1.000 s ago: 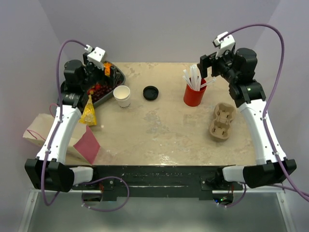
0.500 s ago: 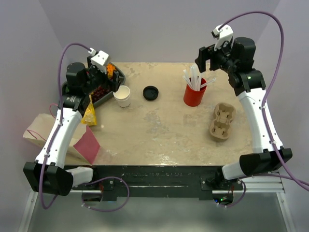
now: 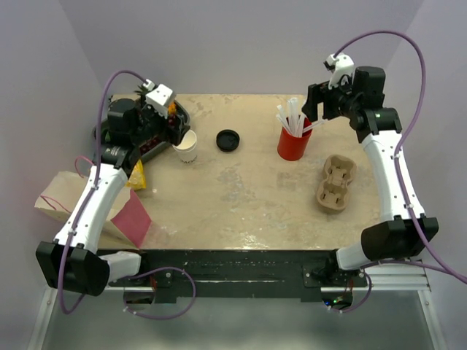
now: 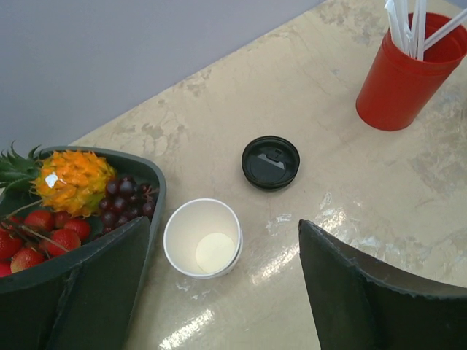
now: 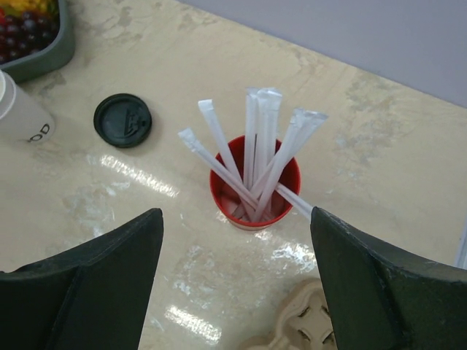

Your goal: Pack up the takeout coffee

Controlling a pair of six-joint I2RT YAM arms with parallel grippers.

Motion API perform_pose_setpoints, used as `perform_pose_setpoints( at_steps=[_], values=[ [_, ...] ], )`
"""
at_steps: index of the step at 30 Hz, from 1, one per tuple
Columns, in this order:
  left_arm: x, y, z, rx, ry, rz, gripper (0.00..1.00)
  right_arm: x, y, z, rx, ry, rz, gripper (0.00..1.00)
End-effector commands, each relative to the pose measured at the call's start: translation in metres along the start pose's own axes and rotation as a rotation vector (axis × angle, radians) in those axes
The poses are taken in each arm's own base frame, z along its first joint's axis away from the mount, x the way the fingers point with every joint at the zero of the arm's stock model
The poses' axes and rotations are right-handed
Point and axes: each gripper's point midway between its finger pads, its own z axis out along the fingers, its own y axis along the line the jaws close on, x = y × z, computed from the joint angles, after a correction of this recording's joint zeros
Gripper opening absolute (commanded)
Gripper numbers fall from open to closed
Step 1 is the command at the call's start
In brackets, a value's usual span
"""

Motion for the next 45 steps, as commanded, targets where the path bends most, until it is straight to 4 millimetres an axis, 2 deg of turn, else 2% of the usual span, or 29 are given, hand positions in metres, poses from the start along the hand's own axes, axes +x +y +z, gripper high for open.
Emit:
perform_pose_setpoints(
  at_steps=[1, 2, 4, 5, 7, 8, 10, 11, 16, 25, 37, 45],
  values=[
    [0.006, -0.010, 0.003, 0.070, 0.056, 0.088, 0.84, 0.000, 0.019, -0.008, -0.089, -0.013, -0.026, 0.84],
    [0.019, -0.009, 0.013, 0.095, 0.110, 0.088, 0.76, 0.002, 0.020, -0.006, -0.093, -0.009, -0.021, 0.84],
    [0.022, -0.008, 0.014, 0.132, 0.197, 0.108, 0.68, 0.002, 0.020, -0.005, -0.095, -0.007, -0.016, 0.84],
    [0.038, -0.008, 0.026, 0.165, 0.263, 0.099, 0.66, 0.002, 0.020, -0.005, -0.095, -0.007, -0.016, 0.84],
    [0.036, -0.009, 0.024, 0.213, 0.327, 0.120, 0.62, 0.004, 0.020, -0.004, -0.094, -0.002, -0.013, 0.84],
    [0.048, -0.009, 0.031, 0.241, 0.371, 0.112, 0.62, 0.004, 0.020, -0.005, -0.093, -0.002, -0.013, 0.84],
    [0.056, -0.010, 0.030, 0.277, 0.420, 0.132, 0.62, 0.006, 0.021, -0.004, -0.099, 0.002, -0.011, 0.84],
    [0.067, -0.010, 0.034, 0.290, 0.456, 0.124, 0.62, 0.007, 0.020, -0.004, -0.098, 0.003, -0.010, 0.84],
    [0.096, -0.009, 0.042, 0.307, 0.564, 0.065, 0.59, 0.015, 0.022, 0.000, -0.106, 0.018, 0.005, 0.84],
    [0.109, -0.006, 0.061, 0.271, 0.585, -0.025, 0.50, 0.019, 0.022, 0.003, -0.113, 0.033, 0.016, 0.85],
    [0.133, -0.003, 0.078, 0.246, 0.644, -0.041, 0.46, 0.023, 0.022, 0.002, -0.103, 0.043, 0.018, 0.85],
    [0.132, -0.005, 0.088, 0.242, 0.633, -0.037, 0.39, 0.026, 0.022, 0.002, -0.103, 0.054, 0.018, 0.85]
  ],
)
